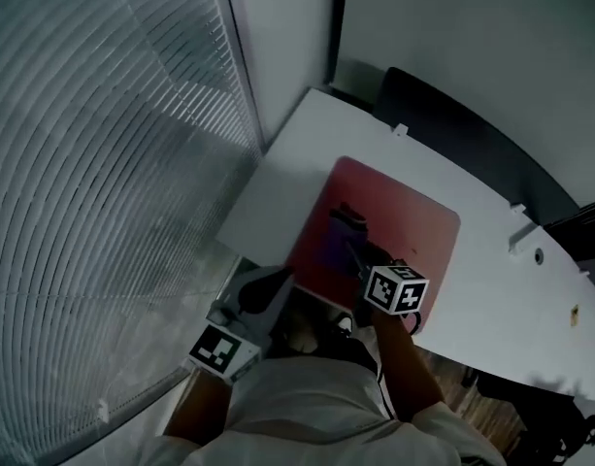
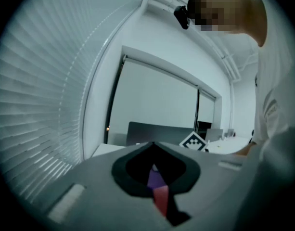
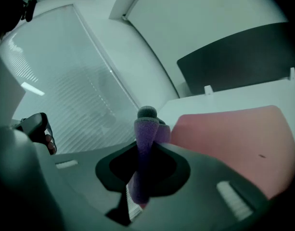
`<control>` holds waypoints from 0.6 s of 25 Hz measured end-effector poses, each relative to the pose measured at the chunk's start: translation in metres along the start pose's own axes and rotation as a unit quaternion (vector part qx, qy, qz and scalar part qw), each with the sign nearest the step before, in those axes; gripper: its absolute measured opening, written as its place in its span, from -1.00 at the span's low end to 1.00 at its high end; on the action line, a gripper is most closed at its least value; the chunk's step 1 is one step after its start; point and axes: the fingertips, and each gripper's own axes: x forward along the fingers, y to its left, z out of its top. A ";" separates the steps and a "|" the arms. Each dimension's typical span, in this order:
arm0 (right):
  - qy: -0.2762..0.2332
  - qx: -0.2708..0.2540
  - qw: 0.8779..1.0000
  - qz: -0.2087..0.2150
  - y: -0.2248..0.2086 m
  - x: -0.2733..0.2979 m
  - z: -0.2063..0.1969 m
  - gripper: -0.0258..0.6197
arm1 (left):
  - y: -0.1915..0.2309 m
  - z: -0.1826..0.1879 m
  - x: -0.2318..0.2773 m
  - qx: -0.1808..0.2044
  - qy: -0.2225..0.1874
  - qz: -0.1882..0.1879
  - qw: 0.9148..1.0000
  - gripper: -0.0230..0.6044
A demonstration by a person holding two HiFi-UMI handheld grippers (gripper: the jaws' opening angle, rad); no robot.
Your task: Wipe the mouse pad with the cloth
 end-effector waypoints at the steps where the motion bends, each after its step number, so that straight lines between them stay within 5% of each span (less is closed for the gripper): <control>1: 0.005 -0.004 1.000 0.009 0.014 0.021 0.000 -0.77 | 0.013 0.000 -0.008 -0.001 0.000 0.006 1.000 -0.92; 5: 0.043 -0.010 0.999 0.025 0.045 0.103 -0.021 -0.77 | 0.055 -0.012 -0.030 -0.005 -0.004 0.011 1.000 -0.92; 8: 0.077 -0.020 0.997 -0.006 0.035 0.144 -0.048 -0.77 | 0.071 -0.024 -0.032 -0.010 0.003 0.000 1.000 -0.92; 15: 0.109 -0.022 0.989 -0.099 -0.025 0.133 -0.073 -0.77 | 0.073 -0.016 -0.016 -0.009 0.019 -0.040 0.999 -0.92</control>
